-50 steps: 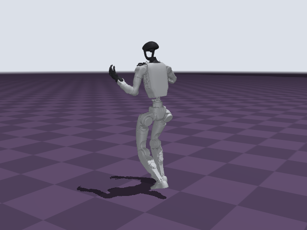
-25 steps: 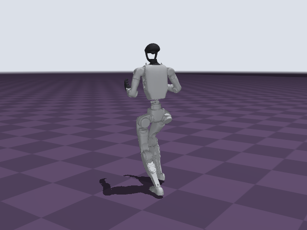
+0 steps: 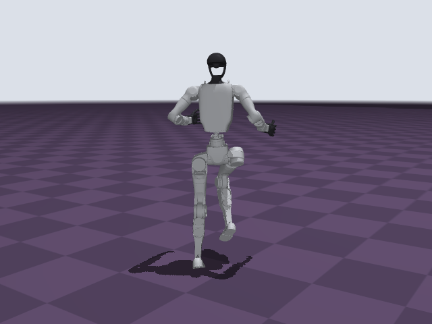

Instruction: Dance

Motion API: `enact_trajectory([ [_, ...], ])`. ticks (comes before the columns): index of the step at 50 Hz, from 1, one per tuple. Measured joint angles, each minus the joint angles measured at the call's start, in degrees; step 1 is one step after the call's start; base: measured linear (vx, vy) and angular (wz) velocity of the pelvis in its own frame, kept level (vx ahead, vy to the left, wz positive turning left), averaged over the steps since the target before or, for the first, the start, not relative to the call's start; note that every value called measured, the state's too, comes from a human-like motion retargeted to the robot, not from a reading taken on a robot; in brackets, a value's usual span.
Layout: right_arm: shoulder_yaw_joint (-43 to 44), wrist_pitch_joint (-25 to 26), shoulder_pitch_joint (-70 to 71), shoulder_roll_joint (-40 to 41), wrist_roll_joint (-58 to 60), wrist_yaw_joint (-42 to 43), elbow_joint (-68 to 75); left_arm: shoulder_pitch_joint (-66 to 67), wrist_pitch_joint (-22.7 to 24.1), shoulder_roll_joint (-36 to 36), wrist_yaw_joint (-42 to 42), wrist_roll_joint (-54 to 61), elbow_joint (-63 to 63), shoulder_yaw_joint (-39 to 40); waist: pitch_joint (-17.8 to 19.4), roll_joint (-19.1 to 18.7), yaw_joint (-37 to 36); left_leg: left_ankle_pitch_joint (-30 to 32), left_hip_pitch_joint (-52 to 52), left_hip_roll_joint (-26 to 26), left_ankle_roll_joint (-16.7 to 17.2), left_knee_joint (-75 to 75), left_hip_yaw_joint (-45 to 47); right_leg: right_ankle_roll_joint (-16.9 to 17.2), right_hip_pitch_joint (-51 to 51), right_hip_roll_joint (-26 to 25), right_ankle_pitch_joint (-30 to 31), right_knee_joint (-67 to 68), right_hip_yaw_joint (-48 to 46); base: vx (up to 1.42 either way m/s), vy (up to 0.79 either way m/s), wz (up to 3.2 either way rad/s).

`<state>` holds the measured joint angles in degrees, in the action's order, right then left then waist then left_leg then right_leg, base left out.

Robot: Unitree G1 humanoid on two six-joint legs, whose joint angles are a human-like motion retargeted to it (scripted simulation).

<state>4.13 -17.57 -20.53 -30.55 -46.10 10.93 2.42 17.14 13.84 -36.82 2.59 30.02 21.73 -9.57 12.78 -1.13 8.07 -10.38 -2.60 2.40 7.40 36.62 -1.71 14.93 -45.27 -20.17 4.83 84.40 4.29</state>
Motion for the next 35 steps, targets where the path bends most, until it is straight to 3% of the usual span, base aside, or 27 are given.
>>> enact_trajectory([
  [5, -6.6, 1.7, 0.2, -1.6, 0.5, -3.3, 2.0, -1.3, 0.4, 2.7, 1.1, 2.1, -2.4, 0.5, -2.1, 2.9, -2.9, 1.9, 2.0, -2.4, 0.9, 2.2, -0.4, 0.0, 12.8, 3.7, -5.6, -20.5, 8.8, 0.11, -0.08, -0.19],
  [7, -10.7, 2.9, 0.4, -3.1, 0.8, -5.9, -0.2, -1.9, 0.6, 3.3, 1.1, 2.0, -2.1, 0.7, -2.9, 3.3, -5.1, -0.7, 4.9, -2.7, 1.3, 8.5, -0.9, -0.6, 15.7, 5.2, -9.0, -26.7, 9.9, 0.06, -0.05, -0.31],
  [13, -21.0, 5.0, 7.1, -8.1, 1.9, -11.8, -9.3, -4.5, 0.2, 3.0, -0.4, -3.5, -3.9, -0.1, -3.6, 2.6, -11.9, -5.3, 11.4, 5.2, -1.5, 32.8, 3.3, -8.7, 18.9, 6.5, -23.4, -32.5, 4.7, 0.02, -0.07, -0.26],
  [16, -23.9, 5.5, 13.4, -8.9, 2.8, -12.6, -11.3, -5.4, -0.4, 2.9, -0.6, -6.5, -8.0, -0.3, -3.0, 1.5, -13.6, -6.4, 13.2, 6.7, -1.7, 40.2, 3.1, -10.2, 18.9, 6.1, -26.2, -33.2, 2.8, -0.08, 0.01, -0.16],
  [20, -24.8, 5.3, 19.0, -7.3, 5.5, -12.0, -11.3, -5.6, -1.8, 4.6, 1.0, -8.2, -14.8, -2.1, -3.3, 0.1, -14.5, -7.3, 12.2, 4.9, -1.3, 41.8, 2.2, -9.4, 18.6, 6.5, -24.8, -34.7, 1.8, -0.14, 0.09, -0.19],
  [26, -22.8, 4.5, 22.2, -3.5, 9.9, -10.1, -13.4, -6.6, -2.5, 8.0, 4.5, -6.3, -19.9, -6.1, -4.7, -1.8, -14.3, -11.5, 6.4, 0.8, -1.1, 32.0, -0.3, -5.5, 17.9, 7.2, -17.6, -39.7, 1.9, -0.25, 0.17, -0.26],
  [32, -19.1, 2.3, 24.3, -1.9, 17.4, -5.0, -19.0, -11.7, -0.8, 9.4, 2.7, -4.2, -16.2, -7.3, -3.4, -0.4, -12.4, -23.6, 3.0, -3.1, -6.5, 17.1, -0.5, 0.0, 13.9, 9.6, -9.5, -41.6, 3.3, -0.42, 0.19, -0.27],
  [35, -18.0, 1.4, 25.5, -1.4, 21.9, -3.1, -21.6, -14.9, -0.1, 8.9, 1.4, -3.8, -13.3, -7.1, -2.1, 1.2, -12.4, -25.6, 3.7, -4.7, -9.1, 11.3, 1.2, 0.1, 10.7, 13.0, -4.4, -41.7, 1.8, -0.53, 0.18, -0.60],
])
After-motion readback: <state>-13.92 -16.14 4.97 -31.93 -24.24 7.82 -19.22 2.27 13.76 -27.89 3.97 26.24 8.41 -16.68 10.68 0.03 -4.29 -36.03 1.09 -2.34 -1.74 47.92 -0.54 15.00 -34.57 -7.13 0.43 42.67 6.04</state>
